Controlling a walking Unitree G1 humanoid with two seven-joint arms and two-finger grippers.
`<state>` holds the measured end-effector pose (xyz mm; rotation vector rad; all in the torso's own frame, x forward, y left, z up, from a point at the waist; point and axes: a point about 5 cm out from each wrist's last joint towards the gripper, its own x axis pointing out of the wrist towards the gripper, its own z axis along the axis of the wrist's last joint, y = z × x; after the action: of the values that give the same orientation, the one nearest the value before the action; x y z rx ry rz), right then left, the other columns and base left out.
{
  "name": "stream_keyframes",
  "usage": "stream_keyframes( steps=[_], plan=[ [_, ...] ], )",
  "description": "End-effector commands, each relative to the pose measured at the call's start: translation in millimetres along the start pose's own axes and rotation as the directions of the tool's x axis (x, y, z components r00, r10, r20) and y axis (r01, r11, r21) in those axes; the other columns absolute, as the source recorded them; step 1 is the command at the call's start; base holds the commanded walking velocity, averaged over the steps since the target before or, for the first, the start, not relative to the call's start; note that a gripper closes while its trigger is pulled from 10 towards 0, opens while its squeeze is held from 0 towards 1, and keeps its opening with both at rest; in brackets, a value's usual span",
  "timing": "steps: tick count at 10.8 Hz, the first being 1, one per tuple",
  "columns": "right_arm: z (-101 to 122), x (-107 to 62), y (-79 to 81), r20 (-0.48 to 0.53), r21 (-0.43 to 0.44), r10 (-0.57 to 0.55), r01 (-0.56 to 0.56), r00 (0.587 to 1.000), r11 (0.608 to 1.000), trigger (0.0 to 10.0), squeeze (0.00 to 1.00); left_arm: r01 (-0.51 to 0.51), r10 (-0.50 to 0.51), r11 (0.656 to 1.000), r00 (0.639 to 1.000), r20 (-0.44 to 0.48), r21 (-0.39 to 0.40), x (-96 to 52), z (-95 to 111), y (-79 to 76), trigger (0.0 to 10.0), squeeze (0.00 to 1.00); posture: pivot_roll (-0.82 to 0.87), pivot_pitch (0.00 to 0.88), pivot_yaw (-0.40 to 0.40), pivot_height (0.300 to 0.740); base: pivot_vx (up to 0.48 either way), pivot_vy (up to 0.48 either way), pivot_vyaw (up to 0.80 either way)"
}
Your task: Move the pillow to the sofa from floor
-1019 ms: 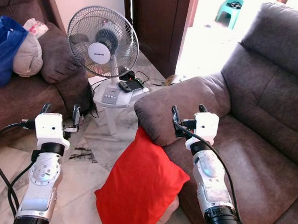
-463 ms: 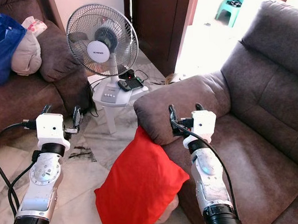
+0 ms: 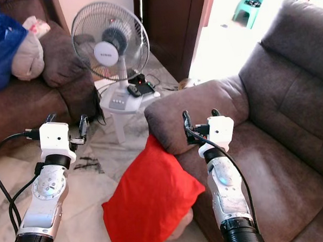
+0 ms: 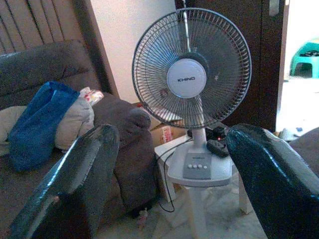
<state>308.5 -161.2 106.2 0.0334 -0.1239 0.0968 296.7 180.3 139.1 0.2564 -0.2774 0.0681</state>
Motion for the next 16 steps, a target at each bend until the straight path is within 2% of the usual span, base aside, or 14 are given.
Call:
stream_keyframes(
  steps=[1, 6, 8, 16],
  plan=[
    [1.4, -1.1, -3.2, 0.005, -0.006, -0.006, 0.007, 1.0, 1.0, 10.0, 0.0, 0.004, -0.004, 1.0, 1.0, 0.01, -0.013, 1.7, 4.3, -1.0, 10.0, 0.0, 0.06, 0.075, -0.102, 0.675, 0.0, 0.0, 0.0],
    [-0.9, 0.3, -0.7, -0.019, -0.002, 0.01, -0.01, 1.0, 1.0, 10.0, 0.0, 0.004, -0.003, 1.0, 1.0, 0.009, -0.013, 2.2, 4.8, -1.2, 10.0, 0.0, 0.06, 0.075, -0.107, 0.675, 0.0, 0.0, 0.0],
    [-0.9, -0.3, 0.4, -0.012, 0.001, 0.016, -0.016, 1.0, 1.0, 10.0, 0.0, 0.003, -0.003, 1.0, 1.0, 0.007, -0.012, 2.4, 4.8, -1.3, 10.0, 0.0, 0.06, 0.074, -0.108, 0.651, 0.0, 0.0, 0.0],
    [-4.1, -0.9, 4.5, -0.036, -0.01, 0.042, -0.043, 0.998, 0.999, 10.0, 0.0, 0.02, -0.02, 1.0, 1.0, -0.001, -0.016, 6.8, 5.5, -3.8, 10.0, 0.0, 0.06, 0.068, -0.106, 0.651, 0.0, 0.0, 0.0]
  ],
)
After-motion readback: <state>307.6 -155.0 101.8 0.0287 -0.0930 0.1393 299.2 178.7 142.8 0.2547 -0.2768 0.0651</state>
